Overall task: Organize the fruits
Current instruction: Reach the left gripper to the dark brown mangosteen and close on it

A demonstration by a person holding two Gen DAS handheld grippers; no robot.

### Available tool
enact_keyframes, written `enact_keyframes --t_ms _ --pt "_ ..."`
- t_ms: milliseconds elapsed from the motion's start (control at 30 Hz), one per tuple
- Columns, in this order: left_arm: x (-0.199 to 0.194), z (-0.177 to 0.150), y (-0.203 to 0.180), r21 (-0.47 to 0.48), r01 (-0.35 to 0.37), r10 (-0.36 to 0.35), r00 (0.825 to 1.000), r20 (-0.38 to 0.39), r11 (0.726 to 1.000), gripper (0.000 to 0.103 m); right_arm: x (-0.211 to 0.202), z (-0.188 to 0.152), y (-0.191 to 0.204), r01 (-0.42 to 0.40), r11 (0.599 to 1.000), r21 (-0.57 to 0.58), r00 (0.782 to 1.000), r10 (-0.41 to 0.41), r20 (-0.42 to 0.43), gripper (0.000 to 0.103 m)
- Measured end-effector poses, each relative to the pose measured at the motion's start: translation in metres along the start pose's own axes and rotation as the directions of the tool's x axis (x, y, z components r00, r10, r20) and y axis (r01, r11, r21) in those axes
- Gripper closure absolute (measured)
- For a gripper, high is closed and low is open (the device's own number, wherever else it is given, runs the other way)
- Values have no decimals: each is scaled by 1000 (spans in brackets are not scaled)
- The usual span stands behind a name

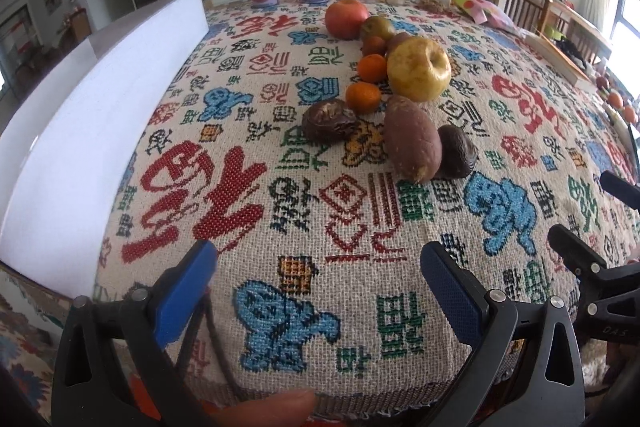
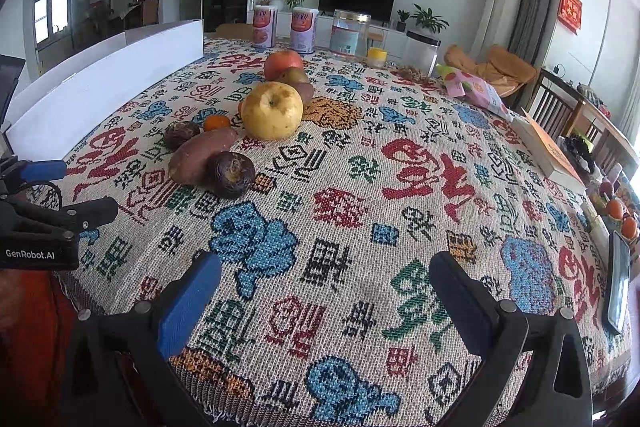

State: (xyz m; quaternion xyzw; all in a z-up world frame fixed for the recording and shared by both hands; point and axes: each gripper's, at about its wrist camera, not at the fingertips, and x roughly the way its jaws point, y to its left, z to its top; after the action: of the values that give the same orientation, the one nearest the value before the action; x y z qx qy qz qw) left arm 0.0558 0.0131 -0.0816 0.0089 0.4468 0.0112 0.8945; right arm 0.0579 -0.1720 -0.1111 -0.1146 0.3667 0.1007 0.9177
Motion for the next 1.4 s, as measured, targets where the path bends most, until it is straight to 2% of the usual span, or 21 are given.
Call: enact_keyframes --t_ms 67,167,233,333,533,700,833,900,1033,1167,1267,1300,1333,1367,1400 --pt "7 3 -4 12 13 -13 1000 -16 1000 1 22 -4 -5 10 1000 10 998 -9 -54 0" --pt "17 2 -9 30 15 -14 999 -44 999 1 38 -11 -16 14 998 56 996 -8 -90 0" --pt "26 0 -10 28 20 -18 997 -80 999 1 40 -14 -19 2 998 70 997 4 -83 0" --pt "28 -1 -4 -17 35 -36 996 -80 999 0 39 -15 -18 0 998 61 997 4 -74 0" --pt "30 1 -4 0 43 -43 995 -95 999 0 42 -21 -28 -59 990 130 995 68 -67 0" --pt "37 14 2 29 94 -89 985 -149 995 0 39 -23 -27 -60 991 122 996 67 -56 0" --pt "46 38 25 -67 178 -187 969 -163 982 1 39 -23 -27 -62 990 123 996 69 -52 0" --pt "56 51 36 -84 182 -192 971 -142 980 1 38 -24 -27 -62 990 124 996 69 -51 0" --pt "78 70 42 -20 123 -124 986 -114 992 1 38 -25 -27 -62 990 124 996 69 -51 0" --pt "87 81 27 89 160 -150 983 -106 983 1 38 -24 -27 -63 990 125 996 69 -49 0" --pt "94 86 18 160 156 -143 985 -92 975 2 38 -25 -27 -62 990 126 996 69 -49 0" --pt "95 87 18 163 158 -146 986 -81 974 3 38 -25 -27 -62 990 126 996 69 -49 0" --pt "93 88 20 157 164 -155 985 -69 974 11 37 -25 -27 -62 990 126 996 69 -49 0" --pt "90 88 22 152 161 -155 986 -54 975 26 38 -25 -27 -62 990 126 996 69 -49 0" --pt "87 88 24 144 173 -167 985 -49 974 35 38 -25 -27 -62 990 126 996 69 -49 0"
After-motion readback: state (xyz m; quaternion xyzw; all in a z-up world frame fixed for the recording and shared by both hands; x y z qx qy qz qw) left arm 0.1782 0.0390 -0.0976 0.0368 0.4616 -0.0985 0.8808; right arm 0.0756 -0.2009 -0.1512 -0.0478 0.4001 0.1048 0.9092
